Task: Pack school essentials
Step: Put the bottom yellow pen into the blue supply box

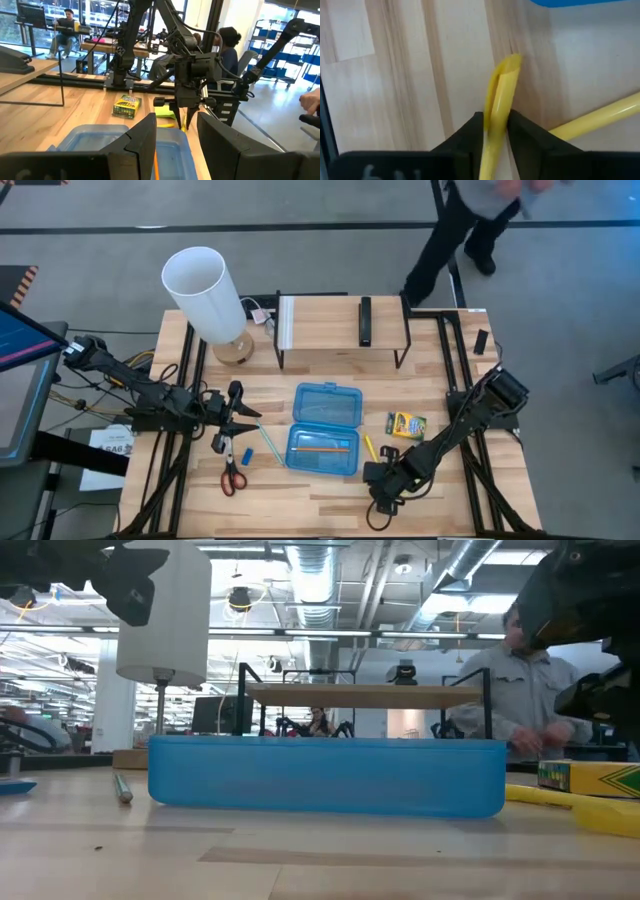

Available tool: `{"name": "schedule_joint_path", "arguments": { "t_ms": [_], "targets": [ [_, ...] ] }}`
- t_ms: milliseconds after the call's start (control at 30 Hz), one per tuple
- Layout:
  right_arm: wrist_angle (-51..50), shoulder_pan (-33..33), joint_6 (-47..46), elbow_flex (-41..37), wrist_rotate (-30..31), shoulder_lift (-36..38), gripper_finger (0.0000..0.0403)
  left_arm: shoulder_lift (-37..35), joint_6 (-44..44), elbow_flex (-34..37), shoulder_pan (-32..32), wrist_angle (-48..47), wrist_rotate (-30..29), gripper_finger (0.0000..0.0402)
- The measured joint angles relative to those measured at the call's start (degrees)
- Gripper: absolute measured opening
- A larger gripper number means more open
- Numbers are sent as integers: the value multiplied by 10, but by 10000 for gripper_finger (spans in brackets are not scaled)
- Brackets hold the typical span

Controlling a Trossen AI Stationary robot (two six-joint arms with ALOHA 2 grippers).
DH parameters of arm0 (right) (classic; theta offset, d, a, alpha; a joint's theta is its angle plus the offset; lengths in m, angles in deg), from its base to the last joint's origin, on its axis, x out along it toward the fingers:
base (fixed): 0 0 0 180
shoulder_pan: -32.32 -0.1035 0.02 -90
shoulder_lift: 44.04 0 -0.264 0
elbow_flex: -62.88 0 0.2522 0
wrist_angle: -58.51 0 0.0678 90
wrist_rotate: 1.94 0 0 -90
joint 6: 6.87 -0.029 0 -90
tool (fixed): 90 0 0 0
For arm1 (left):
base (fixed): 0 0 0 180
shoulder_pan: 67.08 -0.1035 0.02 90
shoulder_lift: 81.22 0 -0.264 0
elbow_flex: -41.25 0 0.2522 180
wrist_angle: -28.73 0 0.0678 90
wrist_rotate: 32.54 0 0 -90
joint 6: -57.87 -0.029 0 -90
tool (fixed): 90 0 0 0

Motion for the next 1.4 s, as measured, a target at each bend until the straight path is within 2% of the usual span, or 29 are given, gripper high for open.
{"name": "schedule_joint_path", "arguments": {
  "t_ms": [167,300,467,667,933,1100,1400],
  "targets": [
    [-2,0,1,-1,-1,3,61,0,4,0,0,0,0,130],
    [-3,0,1,-1,-4,3,40,0,4,0,0,0,0,130],
    [-28,1,0,17,-14,0,32,0,4,0,0,0,0,130],
    [-113,0,25,75,-30,-5,31,0,4,0,0,0,-5,130],
    [-203,6,39,126,-22,-3,4,0,5,0,0,0,-4,130],
    [-203,6,46,132,-22,-3,19,0,5,0,0,-1,-4,130],
    [-201,-23,64,131,-26,-2,83,0,5,0,0,-1,-4,130]
  ]
}}
